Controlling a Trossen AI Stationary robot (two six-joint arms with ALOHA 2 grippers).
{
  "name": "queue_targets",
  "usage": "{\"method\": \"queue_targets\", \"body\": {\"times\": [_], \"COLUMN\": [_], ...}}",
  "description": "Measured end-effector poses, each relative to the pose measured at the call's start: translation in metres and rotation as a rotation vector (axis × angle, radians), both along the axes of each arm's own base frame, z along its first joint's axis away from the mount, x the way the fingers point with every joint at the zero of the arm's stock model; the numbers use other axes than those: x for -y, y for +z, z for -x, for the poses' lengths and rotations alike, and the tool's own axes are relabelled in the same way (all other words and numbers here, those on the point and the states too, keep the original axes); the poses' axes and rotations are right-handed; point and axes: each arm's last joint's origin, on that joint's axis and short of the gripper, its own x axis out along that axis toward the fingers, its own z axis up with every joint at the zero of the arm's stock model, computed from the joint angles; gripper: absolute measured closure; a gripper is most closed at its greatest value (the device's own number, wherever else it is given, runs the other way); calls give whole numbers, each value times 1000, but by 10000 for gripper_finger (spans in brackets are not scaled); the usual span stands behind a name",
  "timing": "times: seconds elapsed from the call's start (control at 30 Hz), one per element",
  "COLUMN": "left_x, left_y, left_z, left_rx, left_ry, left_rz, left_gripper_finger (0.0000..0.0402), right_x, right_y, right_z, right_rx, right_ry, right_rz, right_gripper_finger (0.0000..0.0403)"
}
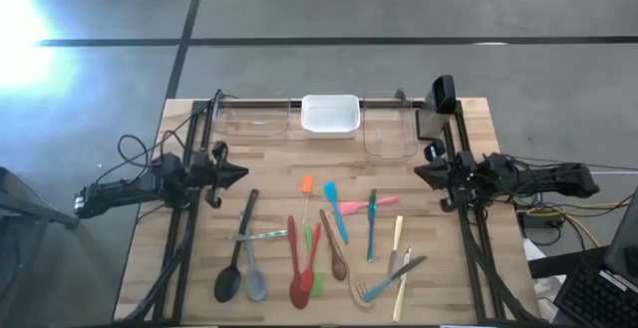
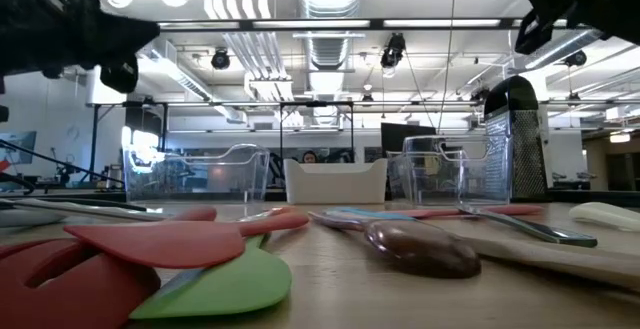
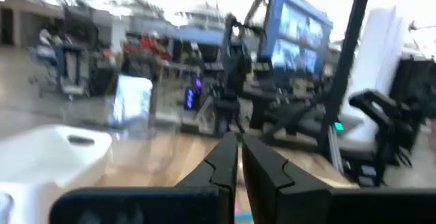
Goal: Pick & Place Kitchen Items
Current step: Put the blue table knife into the white bin
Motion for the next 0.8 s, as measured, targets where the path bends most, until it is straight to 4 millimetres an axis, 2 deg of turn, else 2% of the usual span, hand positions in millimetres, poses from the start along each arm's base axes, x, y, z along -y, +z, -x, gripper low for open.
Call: {"method": "queue_targets", "body": {"times": [0.17,0.33,0.57,0.8], "left_x": [1,1,1,1], "left_y": [15,20,19,17], "left_z": [4,6,6,5], "left_rx": [156,213,210,186], "left_ry": [1,1,-27,-29], "left_rz": [-26,-34,55,69], "left_gripper_finger": [376,376,376,376], "right_x": [-1,-1,-9,-36], "right_y": [26,50,68,75], "right_z": [-18,-45,-82,-106], "right_rx": [-85,-299,-619,-839], "right_ry": [17,36,78,123], "right_rz": [54,14,-51,-104], "right_gripper_finger": [394,394,394,394]}}
